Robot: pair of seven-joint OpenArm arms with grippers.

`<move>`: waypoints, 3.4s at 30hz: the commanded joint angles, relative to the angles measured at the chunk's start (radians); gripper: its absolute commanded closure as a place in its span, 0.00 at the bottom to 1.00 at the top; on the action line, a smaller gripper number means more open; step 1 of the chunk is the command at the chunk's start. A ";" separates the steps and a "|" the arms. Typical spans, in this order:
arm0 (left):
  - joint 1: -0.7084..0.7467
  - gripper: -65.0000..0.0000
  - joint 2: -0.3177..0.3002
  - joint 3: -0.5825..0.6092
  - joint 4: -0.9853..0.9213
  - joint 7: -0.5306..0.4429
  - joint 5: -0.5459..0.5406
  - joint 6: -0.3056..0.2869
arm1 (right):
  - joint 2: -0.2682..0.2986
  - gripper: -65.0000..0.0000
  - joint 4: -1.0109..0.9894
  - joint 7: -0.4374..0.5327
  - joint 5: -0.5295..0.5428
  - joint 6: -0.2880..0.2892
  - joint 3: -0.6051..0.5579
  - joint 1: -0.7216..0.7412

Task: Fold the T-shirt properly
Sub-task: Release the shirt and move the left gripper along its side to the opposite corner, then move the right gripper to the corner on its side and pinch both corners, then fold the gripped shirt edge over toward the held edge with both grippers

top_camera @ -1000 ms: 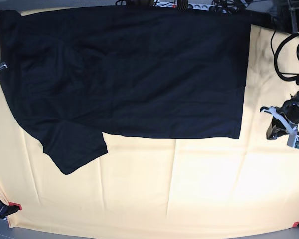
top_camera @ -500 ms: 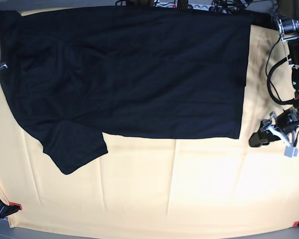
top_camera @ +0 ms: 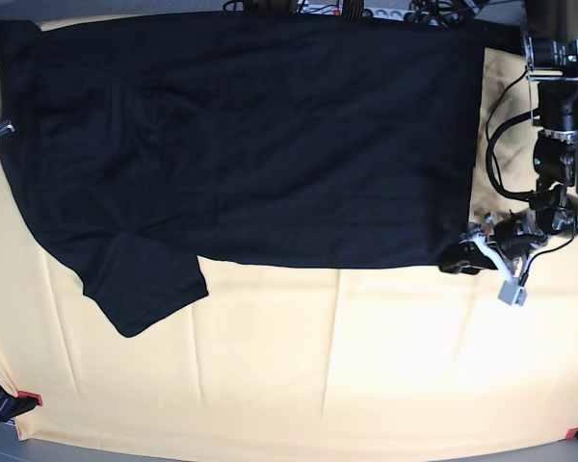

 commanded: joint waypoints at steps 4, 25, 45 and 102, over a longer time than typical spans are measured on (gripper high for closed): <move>-0.019 0.52 0.026 -0.005 0.013 0.031 -0.008 -0.007 | 0.024 1.00 0.010 0.019 0.002 -0.004 0.014 0.005; -0.025 1.00 0.028 -0.005 0.013 0.080 -0.063 0.050 | -0.066 0.45 -0.008 0.085 -0.035 -0.034 0.014 0.084; -0.024 1.00 0.028 -0.005 0.013 0.073 -0.026 0.050 | -0.146 0.42 -1.096 0.075 0.090 0.128 -0.278 0.821; -0.145 1.00 0.036 -0.005 0.013 -0.192 0.255 0.015 | -0.201 1.00 -1.157 0.325 -0.123 0.197 -0.429 0.984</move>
